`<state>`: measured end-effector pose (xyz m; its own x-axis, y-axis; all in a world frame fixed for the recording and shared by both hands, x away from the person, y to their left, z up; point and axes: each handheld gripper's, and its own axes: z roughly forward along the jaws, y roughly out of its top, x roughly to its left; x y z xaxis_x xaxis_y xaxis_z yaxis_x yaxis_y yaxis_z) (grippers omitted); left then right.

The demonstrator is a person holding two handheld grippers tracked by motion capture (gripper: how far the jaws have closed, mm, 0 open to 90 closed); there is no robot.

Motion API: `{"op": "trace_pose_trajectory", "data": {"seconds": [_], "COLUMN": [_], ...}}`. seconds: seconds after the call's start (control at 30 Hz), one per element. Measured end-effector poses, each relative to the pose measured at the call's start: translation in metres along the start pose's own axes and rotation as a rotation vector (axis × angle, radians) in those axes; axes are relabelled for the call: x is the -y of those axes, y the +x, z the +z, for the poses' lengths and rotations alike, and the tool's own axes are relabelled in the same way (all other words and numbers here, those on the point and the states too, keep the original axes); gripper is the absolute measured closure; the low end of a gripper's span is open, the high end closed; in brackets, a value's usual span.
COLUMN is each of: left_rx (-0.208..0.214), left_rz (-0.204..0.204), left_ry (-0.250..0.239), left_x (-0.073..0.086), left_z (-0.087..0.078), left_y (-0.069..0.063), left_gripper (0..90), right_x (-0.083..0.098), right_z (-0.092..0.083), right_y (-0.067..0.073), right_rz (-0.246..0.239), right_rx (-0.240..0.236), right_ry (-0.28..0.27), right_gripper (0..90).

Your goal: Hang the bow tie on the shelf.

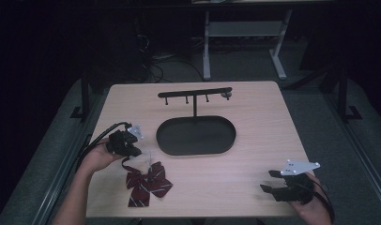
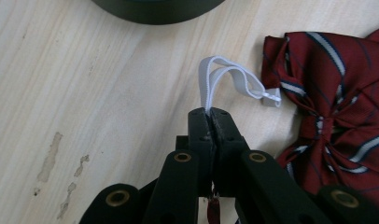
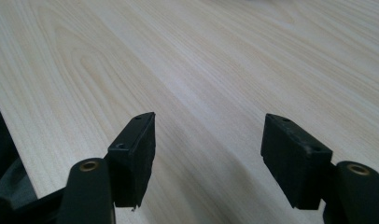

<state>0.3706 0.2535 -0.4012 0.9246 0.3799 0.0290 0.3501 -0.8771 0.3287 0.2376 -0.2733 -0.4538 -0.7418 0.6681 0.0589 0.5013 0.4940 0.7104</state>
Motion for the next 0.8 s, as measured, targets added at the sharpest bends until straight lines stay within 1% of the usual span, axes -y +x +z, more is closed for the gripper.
{"op": "trace_pose_trajectory", "data": {"seconds": [0.03,0.07,0.2,0.3,0.33,0.4,0.47,0.53,0.67,0.8], "left_rx": [-0.002,-0.014,-0.021,-0.021,-0.025,-0.024,-0.027,-0.028,-0.04,-0.04], "left_rz": [0.005,0.015,0.022,0.029,0.034,0.035,0.047,0.047,0.06,0.075], "left_ry": [0.003,0.006,0.004,0.002,0.011,0.016,0.028,0.025,0.027,0.028], "left_x": [-0.001,-0.002,-0.003,-0.003,-0.003,-0.003,-0.003,-0.004,-0.007,-0.01], "left_z": [-0.002,-0.005,-0.01,-0.013,-0.014,-0.014,-0.016,-0.017,-0.022,-0.026], "left_y": [-0.001,-0.003,-0.005,-0.008,-0.009,-0.01,-0.011,-0.013,-0.016,-0.018], "left_gripper": [88.2,88.1,88.1,88.1,88.1,88.1,88.1,88.1,88.0,88.1], "right_x": [0.0,0.0,0.0,-0.001,-0.001,-0.001,-0.002,-0.001,-0.001,-0.002], "right_z": [0.0,-0.001,-0.002,-0.001,-0.001,0.0,0.0,0.0,0.0,0.001], "right_y": [0.0,0.001,0.001,0.001,0.002,0.003,0.003,0.003,0.003,0.004], "right_rz": [-0.001,-0.003,-0.003,0.003,-0.002,-0.003,-0.004,-0.003,-0.005,-0.008], "right_rx": [0.0,0.002,0.004,0.0,0.0,0.0,0.001,0.0,-0.005,-0.006], "right_ry": [0.002,0.005,-0.004,-0.001,0.009,0.01,0.01,0.011,0.017,0.018], "right_gripper": [34.9,34.8,34.9,35.1,35.1,35.1,35.1,35.1,35.1,35.1]}}
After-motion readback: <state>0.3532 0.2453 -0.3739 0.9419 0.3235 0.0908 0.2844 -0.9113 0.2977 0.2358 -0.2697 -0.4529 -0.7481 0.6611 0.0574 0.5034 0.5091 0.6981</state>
